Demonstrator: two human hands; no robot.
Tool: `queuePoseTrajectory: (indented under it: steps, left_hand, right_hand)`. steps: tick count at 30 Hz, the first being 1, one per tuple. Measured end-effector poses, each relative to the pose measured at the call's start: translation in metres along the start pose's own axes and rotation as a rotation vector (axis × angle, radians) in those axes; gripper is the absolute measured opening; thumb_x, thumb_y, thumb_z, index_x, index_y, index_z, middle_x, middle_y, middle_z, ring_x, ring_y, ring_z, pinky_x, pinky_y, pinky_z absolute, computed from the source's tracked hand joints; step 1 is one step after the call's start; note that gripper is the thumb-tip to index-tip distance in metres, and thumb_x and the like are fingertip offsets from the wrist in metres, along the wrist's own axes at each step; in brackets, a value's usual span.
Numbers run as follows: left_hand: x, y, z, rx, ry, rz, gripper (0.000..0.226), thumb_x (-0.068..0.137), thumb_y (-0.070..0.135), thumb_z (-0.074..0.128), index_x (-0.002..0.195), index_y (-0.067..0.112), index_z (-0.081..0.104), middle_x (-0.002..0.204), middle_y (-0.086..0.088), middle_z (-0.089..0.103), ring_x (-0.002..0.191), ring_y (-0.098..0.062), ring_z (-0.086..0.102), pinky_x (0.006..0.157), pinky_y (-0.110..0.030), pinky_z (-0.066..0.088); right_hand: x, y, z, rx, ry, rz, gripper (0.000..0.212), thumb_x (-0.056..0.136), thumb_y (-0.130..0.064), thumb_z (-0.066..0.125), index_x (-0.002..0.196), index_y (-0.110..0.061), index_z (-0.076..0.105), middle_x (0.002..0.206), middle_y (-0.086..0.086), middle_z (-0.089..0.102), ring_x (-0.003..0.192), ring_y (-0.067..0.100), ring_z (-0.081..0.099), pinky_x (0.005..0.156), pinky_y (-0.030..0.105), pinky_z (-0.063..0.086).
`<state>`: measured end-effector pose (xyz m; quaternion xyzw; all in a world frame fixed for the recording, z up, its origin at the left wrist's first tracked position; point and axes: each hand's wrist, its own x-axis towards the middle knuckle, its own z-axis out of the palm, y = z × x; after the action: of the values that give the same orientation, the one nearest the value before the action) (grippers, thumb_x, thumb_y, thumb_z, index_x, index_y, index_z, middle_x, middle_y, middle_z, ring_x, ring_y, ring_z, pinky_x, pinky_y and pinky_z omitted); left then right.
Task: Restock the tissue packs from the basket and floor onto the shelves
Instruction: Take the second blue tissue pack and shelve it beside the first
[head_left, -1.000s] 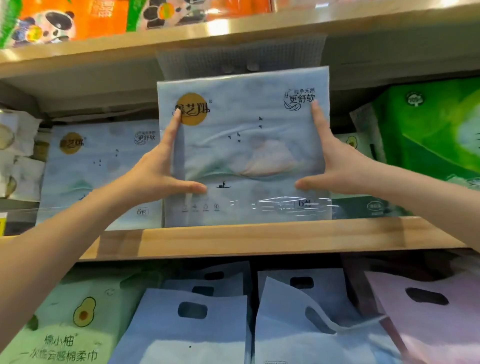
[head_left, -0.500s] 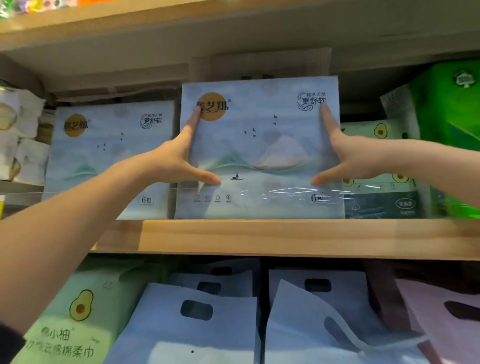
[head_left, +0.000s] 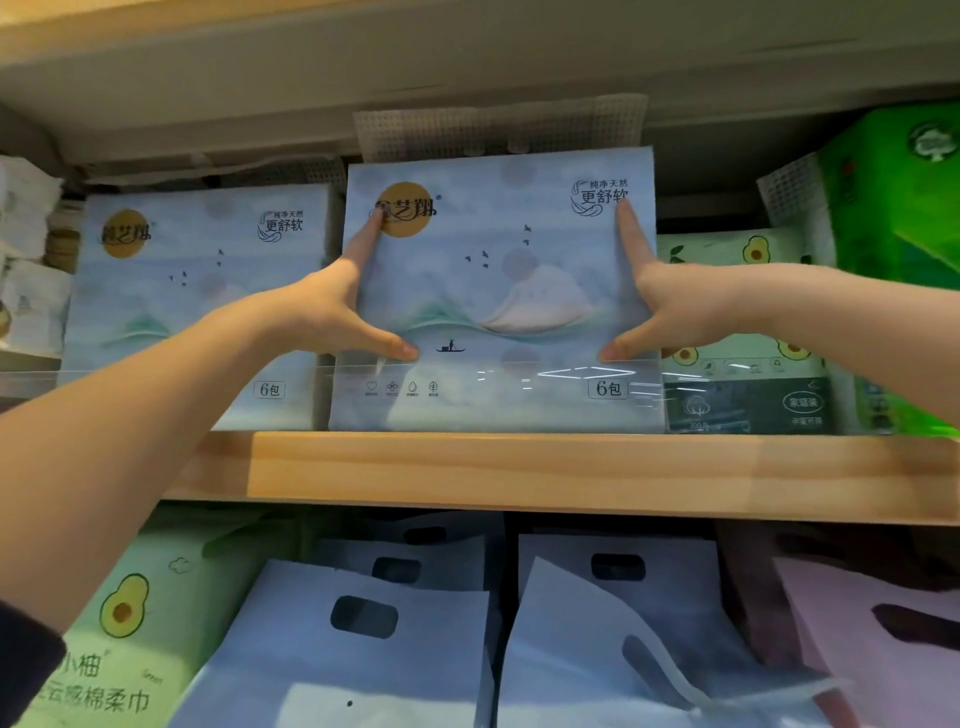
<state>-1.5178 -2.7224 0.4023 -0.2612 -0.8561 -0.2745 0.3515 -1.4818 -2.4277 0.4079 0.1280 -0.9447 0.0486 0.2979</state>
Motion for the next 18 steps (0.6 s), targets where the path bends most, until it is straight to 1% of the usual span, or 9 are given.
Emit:
queuePoseTrajectory:
  steps: [3, 5, 7, 8, 9, 10, 15, 17, 18]
  left_hand:
    - [-0.001, 0.001, 0.0, -0.011, -0.01, -0.011, 0.129, 0.063, 0.022, 0.083, 0.145, 0.034, -0.017, 0.155, 0.015, -0.001, 0.14, -0.001, 0.009, 0.108, -0.02, 0.018]
    - [-0.002, 0.001, -0.001, -0.019, -0.011, -0.018, 0.129, 0.063, 0.023, 0.083, 0.144, 0.036, -0.017, 0.155, 0.015, 0.001, 0.141, -0.003, 0.011, 0.109, -0.022, 0.02]
    - [-0.003, 0.0, -0.001, -0.029, -0.01, -0.024, 0.13, 0.062, 0.025, 0.084, 0.144, 0.037, -0.016, 0.155, 0.015, 0.002, 0.141, -0.004, 0.011, 0.11, -0.024, 0.021]
    - [-0.004, 0.0, 0.0, -0.029, -0.009, -0.027, 0.13, 0.062, 0.026, 0.084, 0.144, 0.038, -0.016, 0.155, 0.015, 0.001, 0.141, -0.004, 0.011, 0.11, -0.024, 0.02]
    - [-0.005, -0.001, 0.0, -0.027, -0.006, -0.03, 0.129, 0.062, 0.027, 0.084, 0.144, 0.038, -0.016, 0.156, 0.015, 0.001, 0.142, -0.004, 0.01, 0.111, -0.024, 0.02]
    - [-0.005, -0.001, 0.0, -0.025, -0.002, -0.032, 0.129, 0.062, 0.027, 0.083, 0.144, 0.038, -0.016, 0.156, 0.015, 0.001, 0.142, -0.004, 0.009, 0.11, -0.024, 0.02]
    - [-0.011, 0.003, 0.002, -0.028, 0.022, -0.049, 0.123, 0.067, 0.026, 0.081, 0.145, 0.035, -0.014, 0.156, 0.016, 0.0, 0.142, -0.004, 0.006, 0.104, -0.018, 0.017]
    - [-0.013, 0.004, 0.0, -0.026, 0.022, -0.062, 0.122, 0.067, 0.027, 0.081, 0.146, 0.036, -0.012, 0.155, 0.018, 0.001, 0.141, -0.003, 0.008, 0.103, -0.019, 0.018]
    - [-0.015, 0.004, -0.001, -0.025, 0.02, -0.066, 0.121, 0.067, 0.028, 0.081, 0.146, 0.035, -0.011, 0.155, 0.018, 0.002, 0.141, -0.003, 0.009, 0.104, -0.019, 0.019]
  right_hand:
    - [-0.001, -0.001, 0.001, 0.029, 0.011, 0.007, 0.126, 0.077, -0.035, 0.07, 0.126, -0.031, -0.046, 0.12, 0.029, 0.056, 0.096, 0.039, 0.062, 0.091, 0.043, 0.049]
    - [-0.003, -0.002, 0.001, 0.055, 0.012, 0.013, 0.125, 0.077, -0.034, 0.07, 0.126, -0.033, -0.045, 0.116, 0.027, 0.057, 0.087, 0.036, 0.064, 0.085, 0.041, 0.051]
    - [-0.006, -0.002, 0.0, 0.091, 0.009, 0.014, 0.125, 0.078, -0.032, 0.07, 0.127, -0.033, -0.045, 0.093, 0.016, 0.062, 0.067, 0.028, 0.062, 0.066, 0.034, 0.052]
    - [-0.007, -0.003, 0.0, 0.102, 0.01, 0.015, 0.125, 0.078, -0.031, 0.07, 0.128, -0.033, -0.044, 0.078, 0.01, 0.06, 0.058, 0.024, 0.057, 0.057, 0.029, 0.049]
    - [-0.008, -0.003, 0.0, 0.106, 0.013, 0.016, 0.125, 0.078, -0.031, 0.07, 0.128, -0.032, -0.044, 0.068, 0.007, 0.057, 0.053, 0.021, 0.054, 0.051, 0.027, 0.045]
    - [-0.009, -0.003, 0.0, 0.107, 0.017, 0.016, 0.125, 0.077, -0.031, 0.07, 0.129, -0.032, -0.043, 0.064, 0.006, 0.054, 0.051, 0.021, 0.052, 0.049, 0.026, 0.043]
    - [-0.012, -0.004, 0.001, 0.148, 0.038, 0.026, 0.125, 0.075, -0.031, 0.072, 0.131, -0.036, -0.039, 0.068, 0.003, 0.052, 0.052, 0.02, 0.051, 0.049, 0.026, 0.043]
    - [-0.013, -0.004, 0.0, 0.136, 0.05, 0.031, 0.125, 0.074, -0.033, 0.073, 0.133, -0.036, -0.037, 0.078, 0.003, 0.051, 0.054, 0.02, 0.052, 0.05, 0.026, 0.042]
    - [-0.014, -0.005, 0.0, 0.125, 0.05, 0.036, 0.125, 0.073, -0.034, 0.074, 0.133, -0.036, -0.036, 0.088, 0.007, 0.054, 0.056, 0.021, 0.054, 0.052, 0.027, 0.043]
